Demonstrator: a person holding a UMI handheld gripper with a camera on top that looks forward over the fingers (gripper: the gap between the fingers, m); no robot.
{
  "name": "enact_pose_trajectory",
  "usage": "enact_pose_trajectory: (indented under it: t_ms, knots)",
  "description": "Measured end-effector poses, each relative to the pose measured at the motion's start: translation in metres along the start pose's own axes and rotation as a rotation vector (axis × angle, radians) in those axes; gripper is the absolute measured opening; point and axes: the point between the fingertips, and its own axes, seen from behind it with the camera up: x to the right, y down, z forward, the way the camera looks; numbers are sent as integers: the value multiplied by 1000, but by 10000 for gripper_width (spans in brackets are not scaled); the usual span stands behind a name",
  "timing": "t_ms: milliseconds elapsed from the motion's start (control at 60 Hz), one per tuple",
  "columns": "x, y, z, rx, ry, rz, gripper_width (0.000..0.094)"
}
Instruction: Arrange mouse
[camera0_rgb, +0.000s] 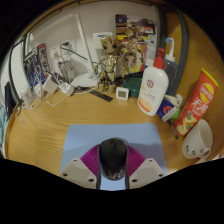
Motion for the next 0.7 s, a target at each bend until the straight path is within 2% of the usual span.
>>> enact_pose_trajectory:
  t_ms: [50, 167, 250, 317, 367, 517, 700]
  knots:
    - [-1, 1, 0, -6, 1, 7, 324]
    - [0, 2, 0, -25, 16, -1, 444]
    - [1, 3, -1, -42, 21, 11, 481]
    - [1, 6, -5, -65, 20, -3, 652]
    - [2, 6, -12, -70, 27, -14, 715]
    - [2, -8, -54, -48, 53, -16, 754]
    - [0, -45, -139, 46, 101, -14, 762]
